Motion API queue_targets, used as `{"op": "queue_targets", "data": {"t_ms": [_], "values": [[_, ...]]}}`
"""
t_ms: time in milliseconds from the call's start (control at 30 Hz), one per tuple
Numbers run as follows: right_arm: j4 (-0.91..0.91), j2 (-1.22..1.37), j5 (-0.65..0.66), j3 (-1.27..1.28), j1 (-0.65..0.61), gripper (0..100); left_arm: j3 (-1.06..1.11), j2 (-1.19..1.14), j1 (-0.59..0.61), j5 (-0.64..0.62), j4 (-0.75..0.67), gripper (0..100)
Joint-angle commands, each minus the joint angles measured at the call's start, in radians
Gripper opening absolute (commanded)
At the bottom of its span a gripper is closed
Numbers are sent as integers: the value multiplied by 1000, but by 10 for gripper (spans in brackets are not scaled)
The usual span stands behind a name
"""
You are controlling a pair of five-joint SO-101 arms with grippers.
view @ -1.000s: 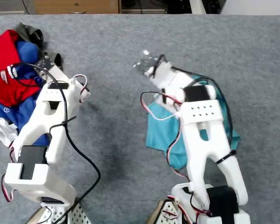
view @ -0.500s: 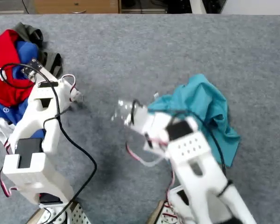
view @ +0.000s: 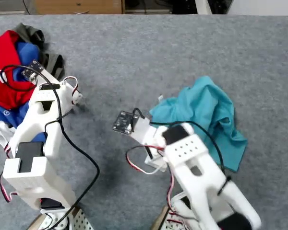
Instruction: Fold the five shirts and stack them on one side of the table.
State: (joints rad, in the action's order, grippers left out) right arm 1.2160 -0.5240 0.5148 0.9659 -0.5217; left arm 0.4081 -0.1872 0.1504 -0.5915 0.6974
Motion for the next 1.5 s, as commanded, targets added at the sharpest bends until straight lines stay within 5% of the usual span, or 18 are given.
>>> {"op": "queue_targets", "data": {"t_ms": [0,1467], "values": [[8,116,-35,-97,-22,123,-46,4,6,-8,-11,89],[-195,484,-34,-205,54,122,-49,2,2,-8,-11,91]]}}
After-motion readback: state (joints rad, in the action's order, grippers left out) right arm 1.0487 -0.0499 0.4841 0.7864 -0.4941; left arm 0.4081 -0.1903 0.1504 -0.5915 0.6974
